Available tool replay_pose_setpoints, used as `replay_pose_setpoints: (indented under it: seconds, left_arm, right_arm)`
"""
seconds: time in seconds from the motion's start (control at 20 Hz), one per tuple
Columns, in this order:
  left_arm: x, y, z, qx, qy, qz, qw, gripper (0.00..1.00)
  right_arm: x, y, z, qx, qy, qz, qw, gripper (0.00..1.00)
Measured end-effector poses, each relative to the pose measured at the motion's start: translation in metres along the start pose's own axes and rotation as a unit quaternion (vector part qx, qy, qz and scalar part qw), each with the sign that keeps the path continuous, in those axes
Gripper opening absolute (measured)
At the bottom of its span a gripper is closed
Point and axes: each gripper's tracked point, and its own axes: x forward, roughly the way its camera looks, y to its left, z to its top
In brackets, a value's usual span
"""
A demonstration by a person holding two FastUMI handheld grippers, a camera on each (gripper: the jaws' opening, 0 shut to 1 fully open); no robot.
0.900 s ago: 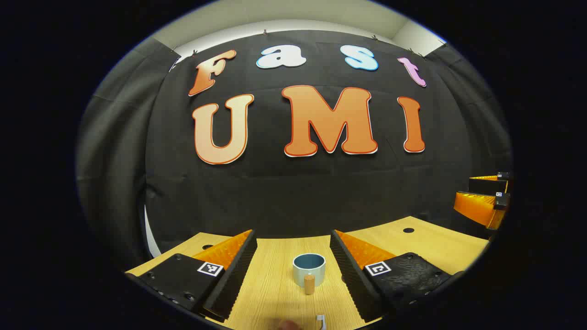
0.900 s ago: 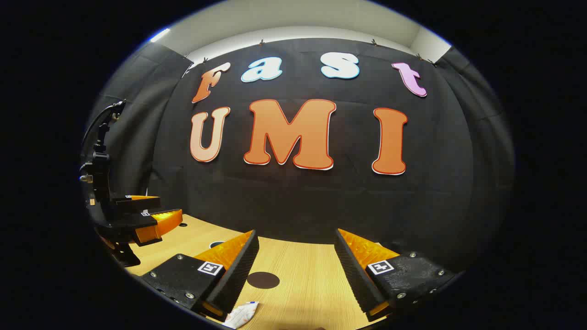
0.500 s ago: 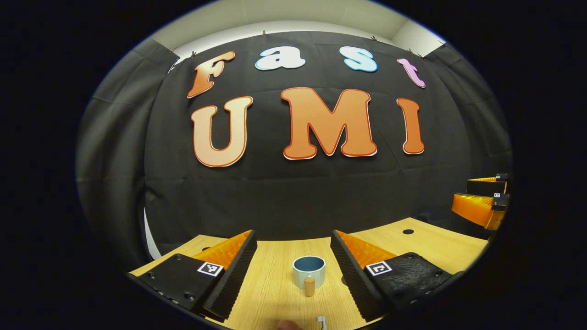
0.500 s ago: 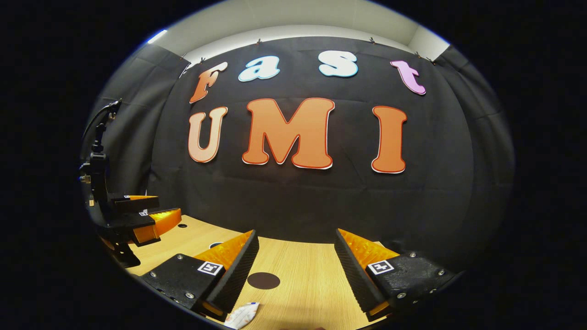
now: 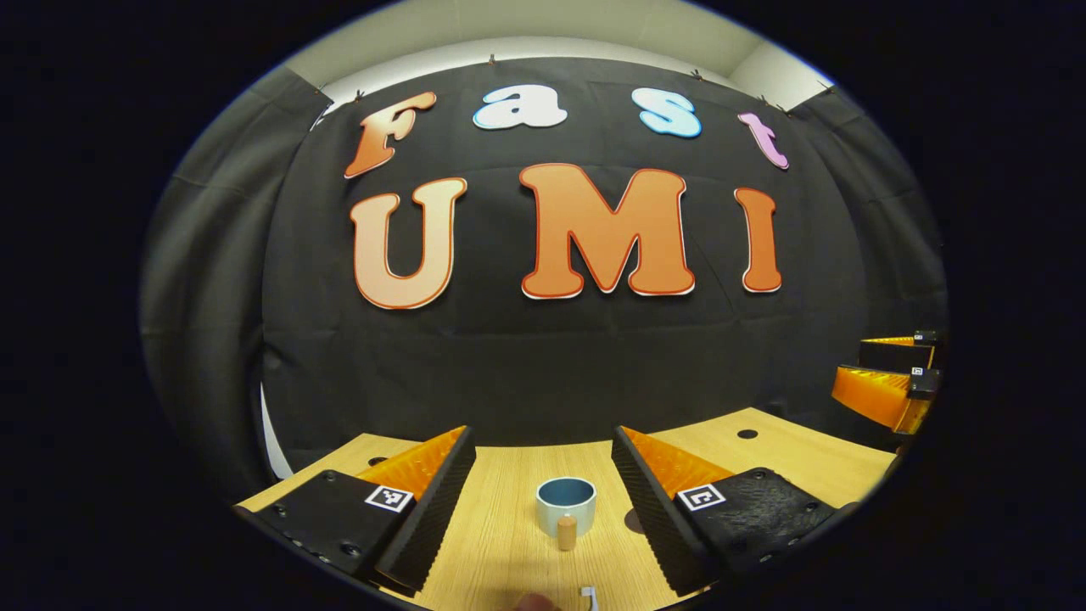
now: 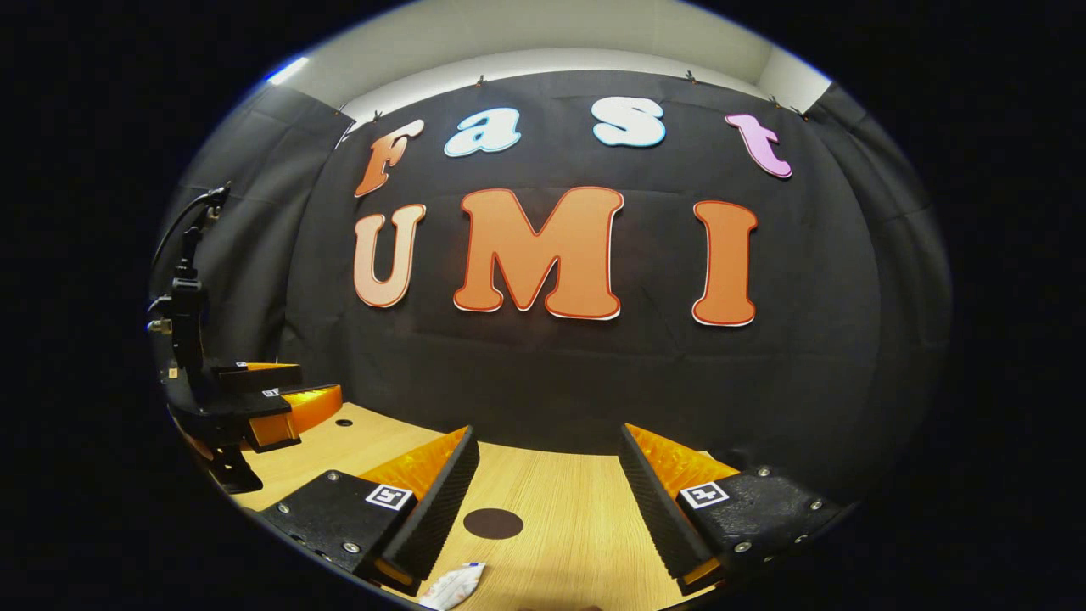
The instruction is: Put the toothbrush and toothpaste on the desktop into the cup, then pick up the cup and place it on the coaster on the desktop.
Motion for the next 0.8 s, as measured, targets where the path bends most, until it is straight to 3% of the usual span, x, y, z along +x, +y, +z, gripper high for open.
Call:
replay_pose_setpoints:
  seconds: [0.4, 0.55, 0.8]
  left_arm:
    - [0.001, -0.015, -0.069, 0.015, 0.138, -0.048, 0.989, 0.97]
    - [-0.007, -0.024, -0.107, -0.002, 0.206, -0.069, 0.976, 0.98]
    - [-0.02, -0.03, -0.157, -0.028, 0.305, -0.081, 0.948, 0.98]
  right_arm:
    - [-0.005, 0.023, -0.041, -0.024, 0.068, 0.033, 0.997, 0.99]
    - [-0.008, 0.04, -0.081, -0.017, 0.128, 0.052, 0.99, 0.99]
    - [-0.016, 0.061, -0.143, -0.006, 0.234, 0.076, 0.969, 0.96]
